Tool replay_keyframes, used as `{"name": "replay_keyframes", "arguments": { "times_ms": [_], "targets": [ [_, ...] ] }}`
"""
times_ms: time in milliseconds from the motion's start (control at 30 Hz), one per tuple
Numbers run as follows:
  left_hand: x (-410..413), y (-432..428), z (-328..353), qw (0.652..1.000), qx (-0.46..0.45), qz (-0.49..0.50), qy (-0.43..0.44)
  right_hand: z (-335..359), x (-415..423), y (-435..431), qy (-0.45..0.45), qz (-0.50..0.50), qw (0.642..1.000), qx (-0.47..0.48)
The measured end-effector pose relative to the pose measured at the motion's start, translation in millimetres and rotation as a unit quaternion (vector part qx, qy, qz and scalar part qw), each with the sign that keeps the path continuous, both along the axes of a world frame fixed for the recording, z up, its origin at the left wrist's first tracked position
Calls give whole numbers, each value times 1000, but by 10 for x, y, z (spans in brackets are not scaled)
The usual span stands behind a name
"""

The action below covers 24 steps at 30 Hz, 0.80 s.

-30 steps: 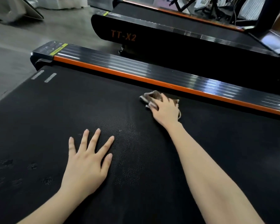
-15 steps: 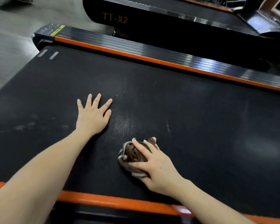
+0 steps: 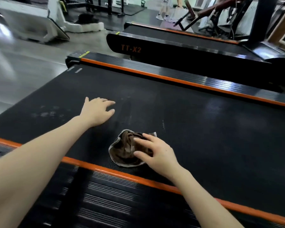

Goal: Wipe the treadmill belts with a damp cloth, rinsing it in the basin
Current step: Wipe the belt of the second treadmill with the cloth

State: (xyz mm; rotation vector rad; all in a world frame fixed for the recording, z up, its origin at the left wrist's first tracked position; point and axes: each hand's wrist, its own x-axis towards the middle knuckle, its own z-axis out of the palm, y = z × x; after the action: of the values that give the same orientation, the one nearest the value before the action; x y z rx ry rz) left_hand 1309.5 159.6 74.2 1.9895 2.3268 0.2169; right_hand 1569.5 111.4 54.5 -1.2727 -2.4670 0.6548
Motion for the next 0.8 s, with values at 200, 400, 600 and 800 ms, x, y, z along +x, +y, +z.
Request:
{"name": "replay_keyframes", "arguments": {
  "times_ms": [200,400,600,800],
  "targets": [
    [-10,-466,122,997,-42,46,35,-267,-184,70,-101,42,994,28],
    [-73,-588,188,991,-65,61,97,-300,-61,147,-54,-11,998,12],
    [-159,-509,22,992,-79,22,97,-265,371,369,-80,-171,980,61],
    [-472,-208,-201,989,-95,-48,100,-222,1142,437,-132,-376,916,53]
  ]
}}
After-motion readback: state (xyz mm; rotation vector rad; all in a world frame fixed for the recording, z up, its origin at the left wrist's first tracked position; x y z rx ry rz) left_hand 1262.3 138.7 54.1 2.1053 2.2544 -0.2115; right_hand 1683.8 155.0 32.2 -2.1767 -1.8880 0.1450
